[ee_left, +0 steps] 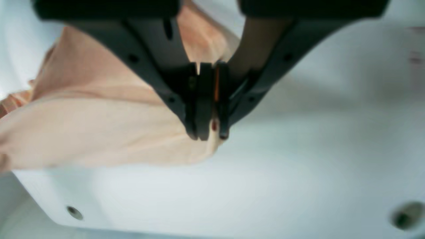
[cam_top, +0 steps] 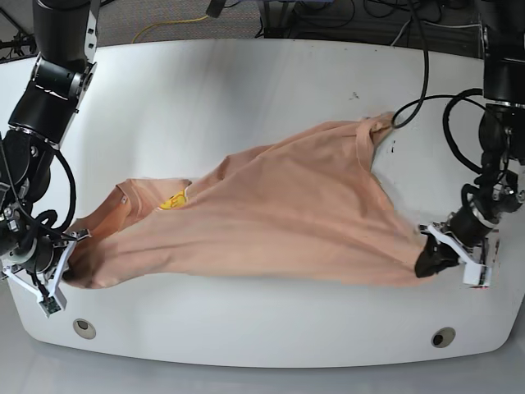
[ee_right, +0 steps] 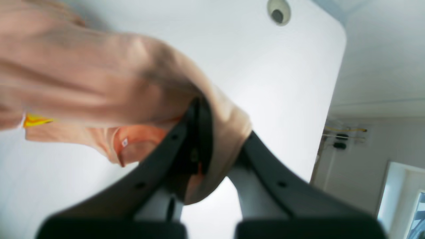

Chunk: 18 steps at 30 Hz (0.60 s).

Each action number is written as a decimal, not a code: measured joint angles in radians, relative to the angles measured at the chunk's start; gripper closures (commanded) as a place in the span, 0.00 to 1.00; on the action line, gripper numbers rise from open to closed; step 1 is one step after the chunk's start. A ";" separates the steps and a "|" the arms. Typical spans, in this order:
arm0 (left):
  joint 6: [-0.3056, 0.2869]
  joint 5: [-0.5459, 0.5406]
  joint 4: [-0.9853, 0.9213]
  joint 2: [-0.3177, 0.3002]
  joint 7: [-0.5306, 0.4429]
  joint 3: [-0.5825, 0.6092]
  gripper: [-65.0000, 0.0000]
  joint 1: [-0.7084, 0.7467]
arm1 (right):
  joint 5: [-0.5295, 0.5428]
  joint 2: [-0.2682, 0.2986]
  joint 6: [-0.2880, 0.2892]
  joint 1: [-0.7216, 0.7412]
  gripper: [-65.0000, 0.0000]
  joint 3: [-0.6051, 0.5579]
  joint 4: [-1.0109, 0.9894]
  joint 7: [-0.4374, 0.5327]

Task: Fold the T-shirt properly
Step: 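Pull the shirt hem with the left gripper, spreading the shirt flat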

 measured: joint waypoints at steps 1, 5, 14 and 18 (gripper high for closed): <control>0.000 0.001 0.010 -0.015 0.002 -0.011 1.00 -0.001 | 0.008 0.000 0.000 0.000 1.00 -0.001 0.000 0.000; -0.002 0.001 0.025 -0.061 0.003 -0.050 1.00 -0.039 | 0.008 0.000 0.000 0.006 1.00 -0.001 0.000 0.003; -0.012 -0.109 0.026 -0.172 0.013 -0.055 1.00 -0.231 | 0.016 -0.005 0.001 0.148 1.00 -0.011 -0.002 0.012; -0.009 -0.116 0.026 -0.197 0.012 -0.030 1.00 -0.320 | 0.016 0.005 0.001 0.223 1.00 -0.089 -0.002 0.011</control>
